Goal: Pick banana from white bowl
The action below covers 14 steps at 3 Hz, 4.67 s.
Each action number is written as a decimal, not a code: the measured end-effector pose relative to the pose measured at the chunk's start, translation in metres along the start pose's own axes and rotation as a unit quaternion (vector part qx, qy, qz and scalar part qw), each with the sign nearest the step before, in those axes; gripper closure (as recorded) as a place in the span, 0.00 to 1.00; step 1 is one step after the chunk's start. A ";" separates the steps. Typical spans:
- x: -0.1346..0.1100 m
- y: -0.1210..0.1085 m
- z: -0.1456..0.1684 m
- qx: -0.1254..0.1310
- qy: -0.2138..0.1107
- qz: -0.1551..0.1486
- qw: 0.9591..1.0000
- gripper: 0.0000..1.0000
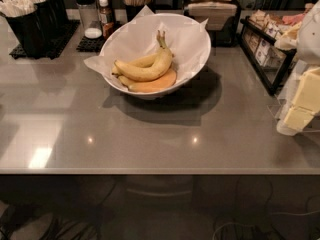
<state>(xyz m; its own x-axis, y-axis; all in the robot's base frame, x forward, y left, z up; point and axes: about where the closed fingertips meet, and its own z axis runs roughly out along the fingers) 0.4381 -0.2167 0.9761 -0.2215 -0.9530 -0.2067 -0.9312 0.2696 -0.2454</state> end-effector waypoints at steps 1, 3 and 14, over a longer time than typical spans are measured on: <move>0.000 0.000 0.000 0.000 0.000 0.000 1.000 0.00; -0.090 -0.035 0.020 -0.060 -0.129 -0.085 0.986 0.00; -0.288 -0.095 0.173 -0.178 -0.334 -0.211 0.901 0.36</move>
Offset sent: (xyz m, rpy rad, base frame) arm 0.0462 0.0628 0.0093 0.1942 -0.0130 0.2169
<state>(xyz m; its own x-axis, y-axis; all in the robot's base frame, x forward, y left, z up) 0.6408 0.0558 0.8956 0.2877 -0.6315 -0.7200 -0.9516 -0.2731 -0.1407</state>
